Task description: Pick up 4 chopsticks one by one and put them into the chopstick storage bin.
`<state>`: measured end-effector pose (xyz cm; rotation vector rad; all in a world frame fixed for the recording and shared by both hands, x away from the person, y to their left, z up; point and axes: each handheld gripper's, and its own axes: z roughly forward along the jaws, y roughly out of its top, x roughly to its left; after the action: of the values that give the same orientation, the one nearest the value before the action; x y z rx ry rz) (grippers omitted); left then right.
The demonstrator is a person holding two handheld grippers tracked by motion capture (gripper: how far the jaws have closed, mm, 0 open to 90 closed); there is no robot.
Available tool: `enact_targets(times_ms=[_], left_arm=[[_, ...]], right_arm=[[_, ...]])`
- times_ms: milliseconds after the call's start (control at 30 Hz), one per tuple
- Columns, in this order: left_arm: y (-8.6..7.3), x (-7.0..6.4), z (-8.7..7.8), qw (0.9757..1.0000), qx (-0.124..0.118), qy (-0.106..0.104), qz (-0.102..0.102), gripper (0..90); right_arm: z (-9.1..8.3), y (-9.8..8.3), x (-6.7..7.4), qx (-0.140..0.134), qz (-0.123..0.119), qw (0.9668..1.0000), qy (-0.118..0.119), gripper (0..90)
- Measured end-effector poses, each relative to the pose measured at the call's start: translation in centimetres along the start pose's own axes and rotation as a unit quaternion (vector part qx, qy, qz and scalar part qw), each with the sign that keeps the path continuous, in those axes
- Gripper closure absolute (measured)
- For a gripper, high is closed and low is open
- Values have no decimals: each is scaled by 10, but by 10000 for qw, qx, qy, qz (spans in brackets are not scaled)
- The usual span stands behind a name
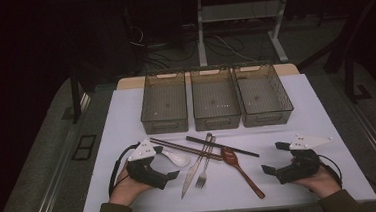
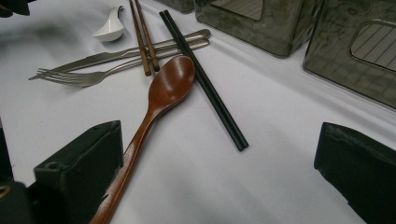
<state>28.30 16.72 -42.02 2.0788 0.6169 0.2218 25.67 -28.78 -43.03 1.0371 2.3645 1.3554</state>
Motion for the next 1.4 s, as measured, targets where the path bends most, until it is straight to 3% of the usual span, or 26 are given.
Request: enact_targets(times_ms=[600, 1100, 1400], left_arm=[[8, 3, 7, 9999, 116, -103, 60, 0], [18, 8, 17, 9996, 59, -244, 156, 0], [28, 10, 25, 9991, 85, -326, 248, 43]], right_arm=[[1, 0, -3, 3, 21, 10000, 70, 10], [3, 2, -3, -40, 47, 9999, 120, 10], [5, 3, -3, -45, 69, 9998, 168, 10]])
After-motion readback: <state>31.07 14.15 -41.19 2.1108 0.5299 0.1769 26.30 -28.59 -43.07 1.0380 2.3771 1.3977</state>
